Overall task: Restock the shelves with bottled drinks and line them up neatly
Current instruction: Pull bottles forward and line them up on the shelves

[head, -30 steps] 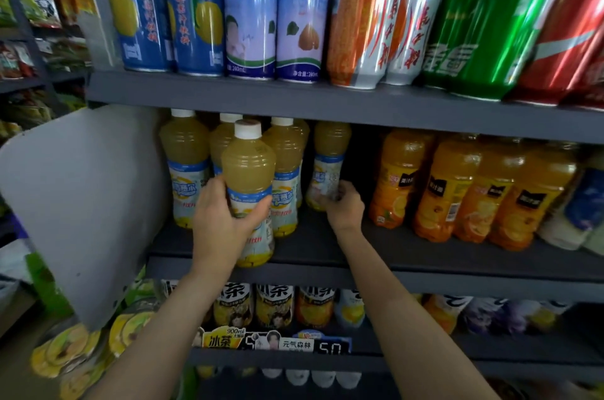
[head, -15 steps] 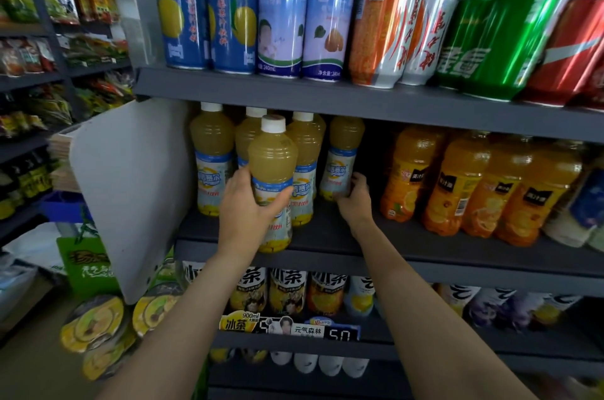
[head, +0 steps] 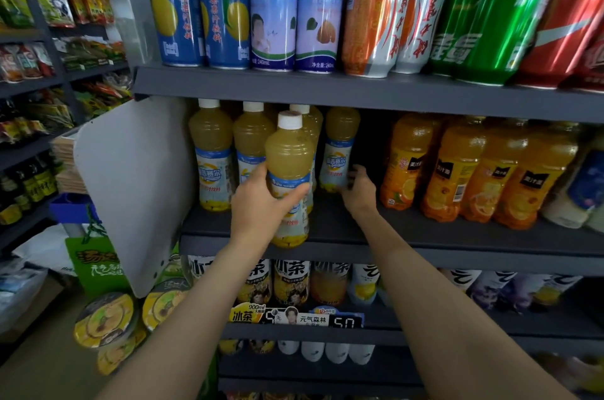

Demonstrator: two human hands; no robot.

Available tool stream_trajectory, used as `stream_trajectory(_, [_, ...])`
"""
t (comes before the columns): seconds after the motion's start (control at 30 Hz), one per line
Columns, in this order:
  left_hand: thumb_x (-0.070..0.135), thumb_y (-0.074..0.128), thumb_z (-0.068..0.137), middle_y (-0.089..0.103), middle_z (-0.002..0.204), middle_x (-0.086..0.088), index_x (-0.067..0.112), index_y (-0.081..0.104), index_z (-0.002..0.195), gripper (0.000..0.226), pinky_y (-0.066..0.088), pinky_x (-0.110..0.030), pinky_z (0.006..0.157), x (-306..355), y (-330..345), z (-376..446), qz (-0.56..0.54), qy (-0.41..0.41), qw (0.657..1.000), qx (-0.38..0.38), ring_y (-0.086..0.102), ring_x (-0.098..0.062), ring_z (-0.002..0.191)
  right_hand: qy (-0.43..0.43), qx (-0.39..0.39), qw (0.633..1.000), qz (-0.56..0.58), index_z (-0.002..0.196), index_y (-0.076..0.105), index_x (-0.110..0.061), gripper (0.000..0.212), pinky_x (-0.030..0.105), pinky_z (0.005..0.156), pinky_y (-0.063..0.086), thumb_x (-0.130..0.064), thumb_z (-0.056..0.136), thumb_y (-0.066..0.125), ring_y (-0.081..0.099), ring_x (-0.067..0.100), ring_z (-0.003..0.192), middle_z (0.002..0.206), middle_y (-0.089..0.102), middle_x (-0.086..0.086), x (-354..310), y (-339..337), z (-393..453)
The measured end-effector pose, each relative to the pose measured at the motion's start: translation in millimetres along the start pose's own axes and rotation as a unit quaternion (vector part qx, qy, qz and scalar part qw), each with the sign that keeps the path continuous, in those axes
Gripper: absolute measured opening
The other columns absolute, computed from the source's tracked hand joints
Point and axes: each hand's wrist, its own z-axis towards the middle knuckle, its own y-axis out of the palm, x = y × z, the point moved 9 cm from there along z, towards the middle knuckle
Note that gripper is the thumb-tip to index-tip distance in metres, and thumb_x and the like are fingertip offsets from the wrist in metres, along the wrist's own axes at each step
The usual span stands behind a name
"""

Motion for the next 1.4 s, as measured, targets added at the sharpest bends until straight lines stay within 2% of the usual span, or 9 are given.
stream_trajectory(0.13, [0.051,0.068,0.074,0.067,0.101,-0.005,0.010,0.056,0.109,0.056,0.050,-0.036,0.082,26,29,-1,0.028,0.020,0.999,-0.032,0.062,-0.021,0.096,-0.045,-0.018,0.995,0.090,0.136,0.036,-0.003,0.054,0.032,0.099,0.041,-0.001,0.087,0.058,0.045,0.027,0.124,0.134,0.043,0.017,-14,-28,-24])
stream_trajectory(0.27, [0.049,0.067,0.077,0.064,0.105,-0.006,0.009,0.052,0.110,0.054,0.047,-0.031,0.081,36,56,6,0.028,0.011,0.998,-0.055,0.060,-0.021,0.100,-0.040,-0.200,0.952,0.230,0.129,0.042,-0.008,0.052,0.039,0.100,0.044,0.018,0.084,0.046,0.050,0.027,0.121,0.128,0.051,0.013,-16,-27,-65])
stream_trajectory(0.33, [0.048,0.066,0.078,0.064,0.103,-0.007,0.008,0.052,0.108,0.053,0.048,-0.032,0.079,38,65,9,0.027,0.006,0.998,-0.061,0.060,-0.022,0.098,-0.049,-0.246,0.949,0.192,0.128,0.039,-0.013,0.054,0.024,0.090,0.049,0.011,0.083,0.056,0.054,0.015,0.113,0.118,0.054,-0.002,-21,-20,-82])
stream_trajectory(0.4, [0.047,0.067,0.078,0.064,0.103,-0.009,0.007,0.052,0.108,0.053,0.050,-0.037,0.082,39,72,12,0.014,0.008,0.998,-0.068,0.061,-0.024,0.098,-0.064,-0.199,0.970,0.126,0.128,0.040,-0.015,0.057,0.015,0.081,0.049,-0.004,0.080,0.069,0.056,0.005,0.101,0.107,0.054,-0.012,-25,-17,-86])
stream_trajectory(0.53, [0.034,0.068,0.081,0.058,0.122,-0.003,0.009,0.046,0.128,0.057,0.046,-0.031,0.095,28,65,0,-0.024,0.024,0.997,-0.070,0.054,-0.016,0.113,-0.081,-0.076,0.993,0.047,0.126,0.047,-0.008,0.057,0.030,0.086,0.047,-0.019,0.077,0.074,0.055,0.021,0.106,0.114,0.057,0.008,-24,-18,-76])
stream_trajectory(0.67, [0.019,0.065,0.085,0.057,0.118,-0.005,0.006,0.049,0.126,0.046,0.042,-0.021,0.090,-4,39,-23,0.010,0.013,1.000,0.015,0.054,-0.016,0.109,-0.072,-0.017,0.997,0.035,0.130,0.044,-0.005,0.059,0.026,0.089,0.041,-0.018,0.080,0.072,0.052,0.025,0.114,0.122,0.054,0.013,-23,-16,-69])
stream_trajectory(0.83, [0.020,0.060,0.088,0.050,0.124,-0.010,0.006,0.044,0.130,0.047,0.045,-0.028,0.086,-17,40,-24,0.097,-0.024,0.995,0.022,0.052,-0.023,0.112,-0.089,-0.017,0.994,0.068,0.141,0.029,-0.003,0.062,0.005,0.082,0.032,-0.007,0.088,0.061,0.049,0.024,0.123,0.134,0.051,0.012,-22,-14,-73])
stream_trajectory(1.0, [0.021,0.058,0.090,0.040,0.136,-0.015,0.003,0.024,0.141,0.064,0.037,-0.034,0.100,-26,61,-14,0.138,-0.086,0.986,-0.028,0.039,-0.028,0.127,-0.086,-0.020,0.994,0.058,0.143,0.026,-0.005,0.060,0.009,0.090,0.028,-0.006,0.090,0.056,0.042,0.024,0.128,0.138,0.042,0.015,-18,-9,-71])
stream_trajectory(1.4, [0.021,0.059,0.090,0.040,0.132,-0.012,0.006,0.029,0.141,0.061,0.034,-0.030,0.102,-29,65,-5,0.152,-0.067,0.985,-0.048,0.036,-0.025,0.125,-0.067,-0.003,0.996,0.054,0.142,0.029,-0.005,0.053,0.011,0.090,0.026,-0.004,0.093,0.049,0.039,0.024,0.128,0.136,0.040,0.014,-12,-10,-67])
